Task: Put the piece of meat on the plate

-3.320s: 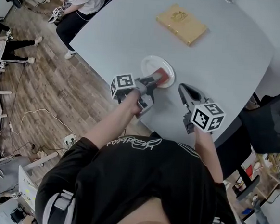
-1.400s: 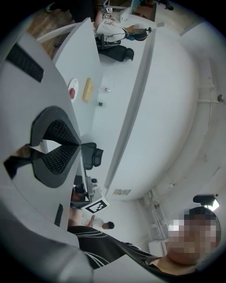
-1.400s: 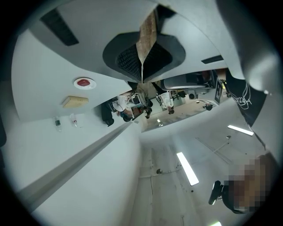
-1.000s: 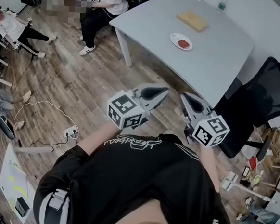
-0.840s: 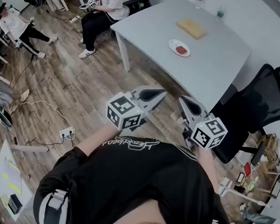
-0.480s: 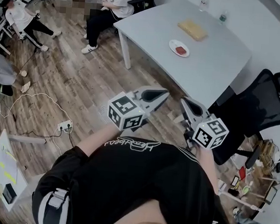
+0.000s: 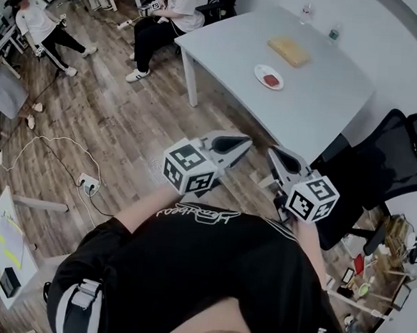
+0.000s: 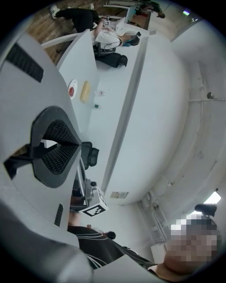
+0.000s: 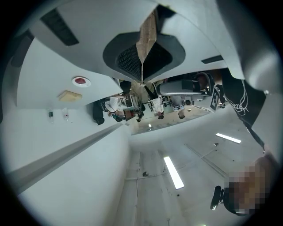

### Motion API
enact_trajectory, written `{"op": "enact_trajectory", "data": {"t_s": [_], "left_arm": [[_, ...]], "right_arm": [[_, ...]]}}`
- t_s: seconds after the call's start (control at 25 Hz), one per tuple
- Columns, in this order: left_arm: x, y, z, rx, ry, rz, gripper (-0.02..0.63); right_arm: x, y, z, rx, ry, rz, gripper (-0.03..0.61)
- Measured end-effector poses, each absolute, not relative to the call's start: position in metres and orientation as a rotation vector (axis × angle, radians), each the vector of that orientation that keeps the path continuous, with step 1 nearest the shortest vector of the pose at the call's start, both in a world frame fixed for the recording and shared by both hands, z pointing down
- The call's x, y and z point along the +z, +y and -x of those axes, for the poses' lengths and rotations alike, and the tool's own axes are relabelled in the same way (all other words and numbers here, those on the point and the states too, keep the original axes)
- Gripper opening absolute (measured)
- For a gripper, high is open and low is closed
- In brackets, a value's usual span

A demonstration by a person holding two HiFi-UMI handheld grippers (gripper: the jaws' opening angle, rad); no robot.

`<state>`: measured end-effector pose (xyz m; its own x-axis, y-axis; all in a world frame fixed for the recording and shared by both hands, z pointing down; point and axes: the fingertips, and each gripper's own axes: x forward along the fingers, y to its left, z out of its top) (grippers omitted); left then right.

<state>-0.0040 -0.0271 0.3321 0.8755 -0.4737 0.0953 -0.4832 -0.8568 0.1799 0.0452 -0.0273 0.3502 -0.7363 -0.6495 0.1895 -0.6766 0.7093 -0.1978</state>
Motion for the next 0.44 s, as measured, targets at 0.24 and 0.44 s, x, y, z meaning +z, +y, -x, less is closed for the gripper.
{"op": "enact_trajectory", "data": {"t_s": [0.24,0.44], "left_arm": [[0.332,-0.027,0.015,0.066,-0.734,-2.849,0.008],[0.338,-0.029,0.028,0.074,-0.726,-2.837,0.008]], "right_arm": [[0.345,-0.029,-0.034,0.388,-2.826,-1.097,0.014],[0.35,-0.029,-0.022,0.419,-2.83,-1.098,0.015]]}}
